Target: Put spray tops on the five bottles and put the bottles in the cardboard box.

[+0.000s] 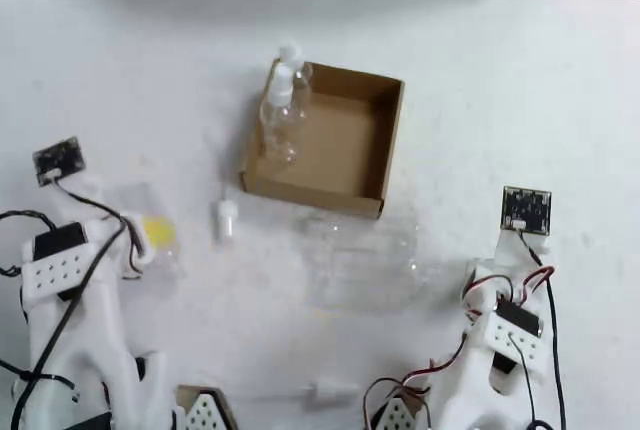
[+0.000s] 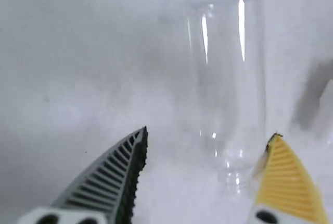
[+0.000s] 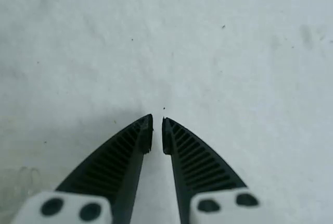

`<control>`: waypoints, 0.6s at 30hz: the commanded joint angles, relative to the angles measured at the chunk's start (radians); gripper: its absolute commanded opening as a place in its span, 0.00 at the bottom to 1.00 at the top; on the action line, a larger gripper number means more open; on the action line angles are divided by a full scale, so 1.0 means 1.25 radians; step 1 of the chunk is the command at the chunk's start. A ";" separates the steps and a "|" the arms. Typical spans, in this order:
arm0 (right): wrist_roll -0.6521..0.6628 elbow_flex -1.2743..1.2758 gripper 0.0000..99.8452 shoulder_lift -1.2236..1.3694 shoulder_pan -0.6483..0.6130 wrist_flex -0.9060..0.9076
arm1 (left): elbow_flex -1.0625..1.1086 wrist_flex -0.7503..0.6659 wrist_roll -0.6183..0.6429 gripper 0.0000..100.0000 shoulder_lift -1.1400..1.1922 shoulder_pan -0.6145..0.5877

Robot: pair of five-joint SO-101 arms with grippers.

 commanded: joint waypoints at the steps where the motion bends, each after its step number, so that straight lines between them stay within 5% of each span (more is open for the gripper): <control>1: 0.001 -0.002 0.02 -0.009 -0.008 -0.012 | -0.049 0.075 -0.238 0.33 0.001 -0.001; 5: 0.001 -0.002 0.02 -0.009 -0.008 -0.013 | -0.043 0.119 -0.485 0.33 0.002 -0.008; 10: 0.001 -0.002 0.02 -0.009 -0.008 -0.013 | -0.077 0.124 -0.495 0.29 0.002 -0.020; 15: 0.001 -0.002 0.02 -0.009 -0.008 -0.013 | -0.075 0.092 -0.546 0.02 0.007 -0.018; 18: 0.001 -0.002 0.02 -0.009 -0.008 -0.013 | -0.072 0.077 -0.576 0.06 0.008 -0.018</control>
